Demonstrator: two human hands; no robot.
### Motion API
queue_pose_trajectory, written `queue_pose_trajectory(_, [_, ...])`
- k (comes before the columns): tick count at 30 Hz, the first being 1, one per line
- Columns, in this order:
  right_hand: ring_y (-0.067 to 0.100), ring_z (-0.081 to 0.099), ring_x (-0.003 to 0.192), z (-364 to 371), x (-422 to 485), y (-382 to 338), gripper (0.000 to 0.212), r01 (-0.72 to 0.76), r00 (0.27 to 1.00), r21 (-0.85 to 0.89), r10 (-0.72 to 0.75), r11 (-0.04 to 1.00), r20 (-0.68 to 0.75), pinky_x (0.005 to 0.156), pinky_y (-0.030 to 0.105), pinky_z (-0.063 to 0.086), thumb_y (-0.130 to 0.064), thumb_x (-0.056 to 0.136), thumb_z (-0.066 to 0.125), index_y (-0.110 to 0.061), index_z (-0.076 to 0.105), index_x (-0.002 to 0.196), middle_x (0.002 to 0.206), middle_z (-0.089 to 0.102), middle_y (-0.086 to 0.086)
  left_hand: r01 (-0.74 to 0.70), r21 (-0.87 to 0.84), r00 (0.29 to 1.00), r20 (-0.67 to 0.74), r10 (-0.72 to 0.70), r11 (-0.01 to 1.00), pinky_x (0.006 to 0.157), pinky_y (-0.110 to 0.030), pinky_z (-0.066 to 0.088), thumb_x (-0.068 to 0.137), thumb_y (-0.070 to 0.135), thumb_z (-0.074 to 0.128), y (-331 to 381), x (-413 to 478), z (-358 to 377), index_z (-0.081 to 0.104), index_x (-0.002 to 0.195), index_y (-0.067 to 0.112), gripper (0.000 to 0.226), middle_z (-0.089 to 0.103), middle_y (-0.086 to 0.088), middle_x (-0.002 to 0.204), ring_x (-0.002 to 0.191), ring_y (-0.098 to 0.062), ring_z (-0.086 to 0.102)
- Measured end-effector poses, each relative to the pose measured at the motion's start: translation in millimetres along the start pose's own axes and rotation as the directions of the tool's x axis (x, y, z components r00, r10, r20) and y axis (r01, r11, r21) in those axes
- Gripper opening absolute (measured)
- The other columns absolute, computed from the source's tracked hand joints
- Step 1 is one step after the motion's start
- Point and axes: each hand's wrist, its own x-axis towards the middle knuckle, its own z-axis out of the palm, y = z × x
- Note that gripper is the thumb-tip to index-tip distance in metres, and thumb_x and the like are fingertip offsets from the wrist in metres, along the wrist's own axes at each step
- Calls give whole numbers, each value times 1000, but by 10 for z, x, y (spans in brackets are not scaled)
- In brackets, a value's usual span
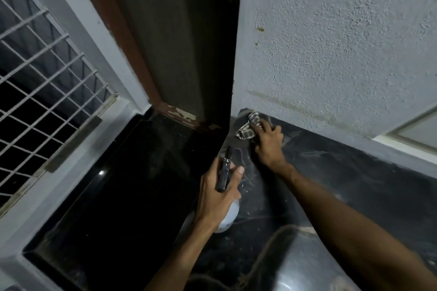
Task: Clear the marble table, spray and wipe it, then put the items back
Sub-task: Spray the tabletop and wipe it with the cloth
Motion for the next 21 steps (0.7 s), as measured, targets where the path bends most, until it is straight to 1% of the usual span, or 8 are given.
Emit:
queue_pose_trajectory(5, [24, 38, 106, 31, -587, 77, 76, 447, 880, -36, -431, 894, 201, 81, 33, 28, -10, 80, 59, -33, 37, 150, 159, 29, 1, -138, 74, 986, -88, 144, 988, 71, -15, 48, 93, 32, 71, -3, -99, 57, 59, 85, 37, 16, 66, 20, 73, 70, 2, 65])
queue_pose_trajectory(7, [27, 37, 109, -147, -486, 338, 80, 164, 983, -25, -162, 986, 81, 85, 33, 28, -1, 78, 55, -33, 40, 149, 159, 30, 1, -175, 109, 974, -126, 188, 978, 71, -11, 46, 91, 32, 73, -2, -129, 123, 59, 83, 37, 17, 67, 21, 74, 72, 2, 67])
queue_pose_trajectory(9, [30, 36, 110, -299, -594, 441, 76, -118, 993, 11, 118, 993, -16, 88, 35, 31, 0, 79, 55, -29, 41, 148, 158, 31, 3, -194, 127, 966, -146, 212, 973, 72, -10, 47, 90, 32, 73, -12, -212, 198, 60, 83, 31, 15, 67, 19, 75, 73, 0, 67])
queue_pose_trajectory(11, [28, 37, 110, -253, -914, 390, 73, 92, 995, -10, -92, 996, 43, 91, 39, 36, -6, 80, 53, -27, 39, 148, 156, 32, 5, -184, 160, 964, -164, 210, 970, 72, -13, 48, 90, 28, 75, -37, -315, 274, 62, 80, 26, 17, 66, 15, 73, 74, -3, 67])
queue_pose_trajectory(14, [24, 38, 110, -210, -1425, 572, 76, 425, 895, -2, -420, 905, 149, 90, 35, 32, -7, 77, 48, -30, 40, 148, 157, 33, 3, -130, 224, 967, -189, 174, 966, 71, -11, 49, 89, 24, 78, -11, -544, 449, 63, 77, 23, 19, 67, 15, 73, 74, 3, 66])
queue_pose_trajectory(16, [28, 39, 109, -361, -1420, 877, 73, 168, 985, 14, -169, 986, 30, 85, 33, 30, -2, 80, 53, -30, 44, 146, 156, 36, 3, -106, 199, 971, -191, 144, 974, 72, -15, 52, 89, 26, 78, 26, -722, 574, 67, 78, 20, 17, 70, 13, 74, 74, -2, 68])
queue_pose_trajectory(18, [37, 41, 108, -569, -1460, 1180, 63, -166, 985, 72, 168, 983, -26, 88, 39, 35, -3, 83, 58, -23, 50, 142, 152, 41, 10, -78, 188, 973, -200, 116, 979, 70, -18, 53, 87, 26, 79, 77, -926, 675, 69, 77, 16, 18, 71, 8, 72, 71, -7, 69])
queue_pose_trajectory(21, [37, 42, 102, -756, -1781, 1521, 54, -137, 990, 21, 137, 990, 21, 86, 39, 35, -6, 85, 59, -21, 57, 137, 146, 46, 12, 54, 152, 972, -235, -17, 987, 65, -13, 51, 85, 28, 81, 147, -1276, 813, 67, 72, 17, 22, 71, 5, 68, 66, -4, 67])
